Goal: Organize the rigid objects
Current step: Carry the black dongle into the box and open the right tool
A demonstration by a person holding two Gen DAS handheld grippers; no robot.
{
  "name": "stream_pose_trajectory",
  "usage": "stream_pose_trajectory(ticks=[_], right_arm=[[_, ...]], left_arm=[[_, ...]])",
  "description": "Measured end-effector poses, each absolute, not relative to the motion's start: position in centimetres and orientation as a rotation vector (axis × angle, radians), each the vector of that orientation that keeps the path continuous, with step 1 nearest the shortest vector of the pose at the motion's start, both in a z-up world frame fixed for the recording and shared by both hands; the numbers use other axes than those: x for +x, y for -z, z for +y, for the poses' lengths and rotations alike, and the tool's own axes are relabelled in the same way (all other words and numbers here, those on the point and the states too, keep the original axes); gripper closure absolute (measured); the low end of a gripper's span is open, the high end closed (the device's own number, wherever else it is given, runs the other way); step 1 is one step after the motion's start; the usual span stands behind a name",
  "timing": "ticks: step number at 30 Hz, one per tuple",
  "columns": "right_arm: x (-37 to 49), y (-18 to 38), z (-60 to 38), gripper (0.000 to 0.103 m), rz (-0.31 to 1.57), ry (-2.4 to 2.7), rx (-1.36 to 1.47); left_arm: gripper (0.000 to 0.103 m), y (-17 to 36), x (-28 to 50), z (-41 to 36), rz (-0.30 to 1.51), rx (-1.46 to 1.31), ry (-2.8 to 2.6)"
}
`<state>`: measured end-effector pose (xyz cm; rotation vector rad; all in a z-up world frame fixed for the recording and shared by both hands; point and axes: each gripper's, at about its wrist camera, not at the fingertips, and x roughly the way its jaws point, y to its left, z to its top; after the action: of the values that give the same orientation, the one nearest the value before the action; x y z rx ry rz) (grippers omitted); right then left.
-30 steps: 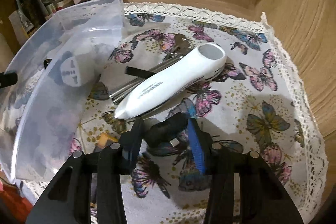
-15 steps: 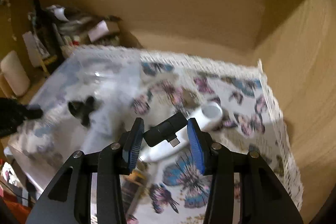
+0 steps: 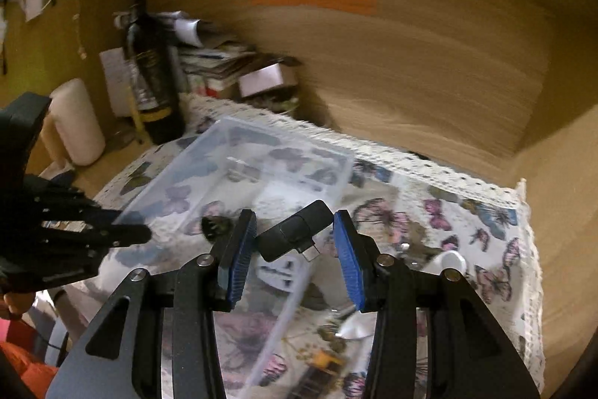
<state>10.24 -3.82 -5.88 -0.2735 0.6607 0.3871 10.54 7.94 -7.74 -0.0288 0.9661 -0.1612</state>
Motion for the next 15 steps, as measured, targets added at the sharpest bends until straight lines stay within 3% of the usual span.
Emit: stream_pose_trajectory(ticks=[15], right_arm=[[10.7, 8.9, -1.4, 0.063, 0.781, -0.463, -0.313]], left_arm=[[0.089, 7.8, 10.5, 7.8, 0.966, -0.032, 0.164]])
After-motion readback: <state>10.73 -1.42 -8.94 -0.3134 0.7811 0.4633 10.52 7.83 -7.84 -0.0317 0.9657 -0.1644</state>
